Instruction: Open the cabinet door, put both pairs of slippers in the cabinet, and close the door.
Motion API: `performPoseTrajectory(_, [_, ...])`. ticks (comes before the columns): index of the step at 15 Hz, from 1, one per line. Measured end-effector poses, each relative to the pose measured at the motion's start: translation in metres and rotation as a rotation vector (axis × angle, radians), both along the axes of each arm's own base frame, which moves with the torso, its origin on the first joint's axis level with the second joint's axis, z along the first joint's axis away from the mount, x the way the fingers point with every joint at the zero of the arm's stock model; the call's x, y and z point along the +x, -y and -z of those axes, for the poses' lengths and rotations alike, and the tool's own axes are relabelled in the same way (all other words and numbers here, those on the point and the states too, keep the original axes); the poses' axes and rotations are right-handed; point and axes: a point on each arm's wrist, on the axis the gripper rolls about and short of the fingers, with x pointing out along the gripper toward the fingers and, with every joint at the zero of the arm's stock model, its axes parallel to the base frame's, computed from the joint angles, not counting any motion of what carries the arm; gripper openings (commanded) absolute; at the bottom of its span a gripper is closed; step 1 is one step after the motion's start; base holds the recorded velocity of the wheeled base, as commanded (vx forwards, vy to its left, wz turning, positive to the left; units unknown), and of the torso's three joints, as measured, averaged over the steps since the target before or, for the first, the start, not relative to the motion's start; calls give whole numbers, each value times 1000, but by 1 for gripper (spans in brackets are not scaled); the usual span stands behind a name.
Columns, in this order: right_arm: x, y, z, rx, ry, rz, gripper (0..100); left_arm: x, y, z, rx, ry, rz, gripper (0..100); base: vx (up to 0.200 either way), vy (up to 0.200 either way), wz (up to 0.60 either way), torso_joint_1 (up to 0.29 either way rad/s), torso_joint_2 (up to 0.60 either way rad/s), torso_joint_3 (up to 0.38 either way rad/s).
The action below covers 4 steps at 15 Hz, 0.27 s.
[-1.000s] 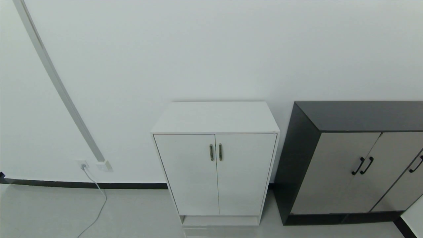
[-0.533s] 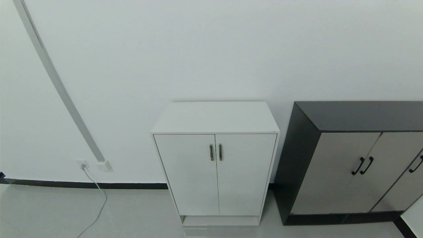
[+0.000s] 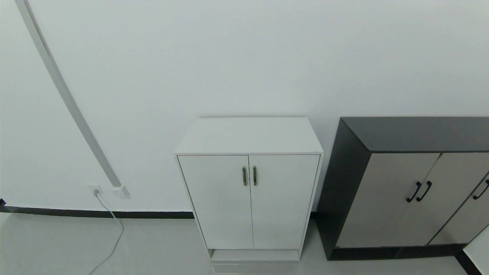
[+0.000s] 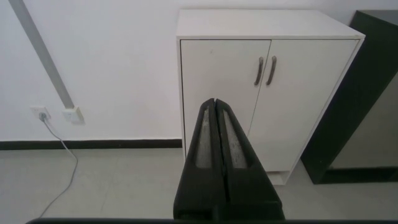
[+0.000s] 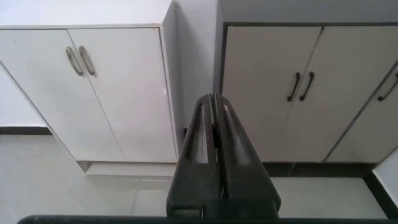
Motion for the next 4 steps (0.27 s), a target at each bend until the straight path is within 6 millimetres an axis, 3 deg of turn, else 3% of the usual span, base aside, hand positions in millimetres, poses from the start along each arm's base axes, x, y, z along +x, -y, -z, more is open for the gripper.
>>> performPoseTrajectory(4, [-1, 0, 1, 4, 11, 3, 0, 0, 0, 0, -1, 0, 0, 0, 0, 0, 0, 0, 0, 0])
